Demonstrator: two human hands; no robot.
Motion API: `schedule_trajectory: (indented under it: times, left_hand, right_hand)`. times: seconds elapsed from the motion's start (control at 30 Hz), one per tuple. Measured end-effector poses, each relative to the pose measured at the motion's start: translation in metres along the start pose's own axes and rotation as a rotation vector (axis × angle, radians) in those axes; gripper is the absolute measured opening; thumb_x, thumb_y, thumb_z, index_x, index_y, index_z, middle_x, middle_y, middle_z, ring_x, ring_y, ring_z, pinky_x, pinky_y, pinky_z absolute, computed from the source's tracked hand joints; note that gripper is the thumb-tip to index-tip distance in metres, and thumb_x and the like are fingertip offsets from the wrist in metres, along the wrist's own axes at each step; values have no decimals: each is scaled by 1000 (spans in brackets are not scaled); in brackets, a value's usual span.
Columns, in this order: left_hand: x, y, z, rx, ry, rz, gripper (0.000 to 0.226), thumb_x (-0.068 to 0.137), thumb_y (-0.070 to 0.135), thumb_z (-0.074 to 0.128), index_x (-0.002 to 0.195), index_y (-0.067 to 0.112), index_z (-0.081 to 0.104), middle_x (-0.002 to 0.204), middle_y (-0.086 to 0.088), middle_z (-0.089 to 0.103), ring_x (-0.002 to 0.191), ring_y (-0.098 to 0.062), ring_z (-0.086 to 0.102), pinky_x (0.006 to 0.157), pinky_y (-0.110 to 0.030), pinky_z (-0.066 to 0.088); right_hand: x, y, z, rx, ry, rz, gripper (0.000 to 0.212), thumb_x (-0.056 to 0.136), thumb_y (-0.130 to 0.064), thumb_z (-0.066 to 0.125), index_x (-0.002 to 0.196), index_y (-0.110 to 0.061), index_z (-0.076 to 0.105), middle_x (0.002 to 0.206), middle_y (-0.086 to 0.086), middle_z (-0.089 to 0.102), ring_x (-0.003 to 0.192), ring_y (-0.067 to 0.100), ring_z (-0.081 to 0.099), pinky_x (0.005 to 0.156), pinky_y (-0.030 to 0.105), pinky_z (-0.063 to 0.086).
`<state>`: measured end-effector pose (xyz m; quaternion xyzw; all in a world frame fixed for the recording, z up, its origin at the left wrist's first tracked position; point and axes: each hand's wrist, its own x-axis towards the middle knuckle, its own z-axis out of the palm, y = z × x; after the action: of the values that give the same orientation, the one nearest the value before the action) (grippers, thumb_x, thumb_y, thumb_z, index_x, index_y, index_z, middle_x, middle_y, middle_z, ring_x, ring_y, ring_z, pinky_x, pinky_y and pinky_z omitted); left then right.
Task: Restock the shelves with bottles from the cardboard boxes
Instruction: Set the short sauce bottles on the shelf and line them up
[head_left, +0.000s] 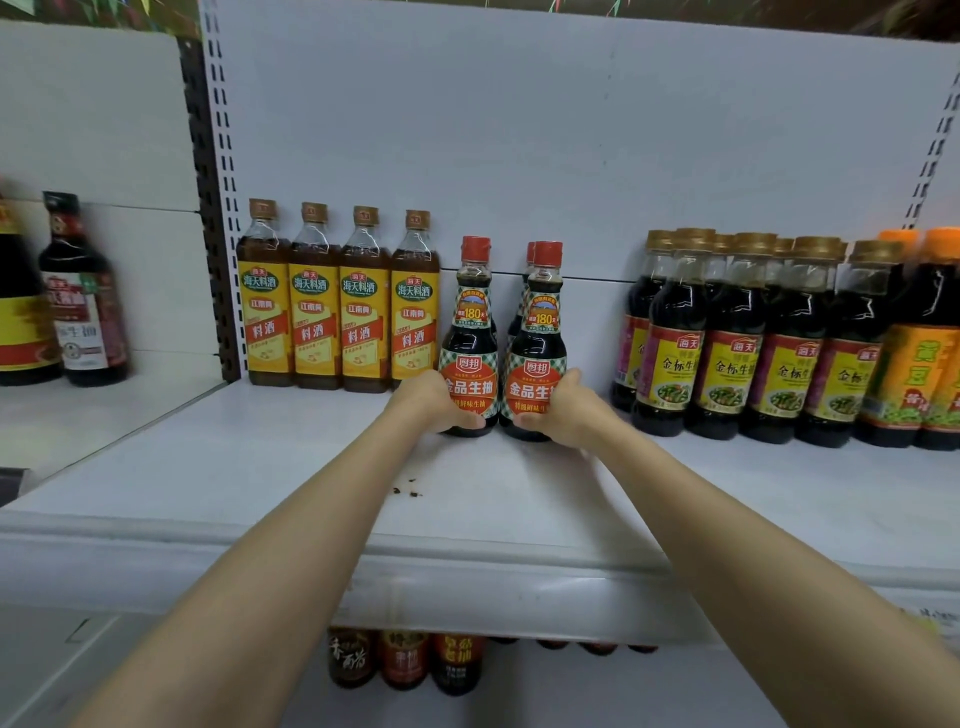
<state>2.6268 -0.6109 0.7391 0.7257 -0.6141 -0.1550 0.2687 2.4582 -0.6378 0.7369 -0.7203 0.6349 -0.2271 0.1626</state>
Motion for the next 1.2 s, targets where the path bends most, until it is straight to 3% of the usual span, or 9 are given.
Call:
schedule_trajectory:
  times: [0.37,0.77,1.2]
  left_hand:
    - [17,0,4,1,-7,-8,77,73,42,79,136,13,45,132,-7,56,120,-27,53,100,-39,45]
    - [24,2,5,40,-2,14,75,76,43,76,136,13,43,133,-6,54,121,-26,51,100,-36,44]
    - [20,1,9,42,15,-9,73,76,44,75,136,16,45,132,-5,55,120,-25,53,101,-38,44]
  right_hand:
    - [17,0,2,16,-4,19,83,85,-44,68,138,-5,18,138,14,46,122,33,49,101,44,43]
    - [24,0,1,42,-26,16,84,86,-39,67,140,-2,15,138,15,44,123,30,48,98,37,41]
    - [24,4,4,-63,-3,5,83,83,-51,66,138,-8,20,134,12,50,118,33,53,99,46,45]
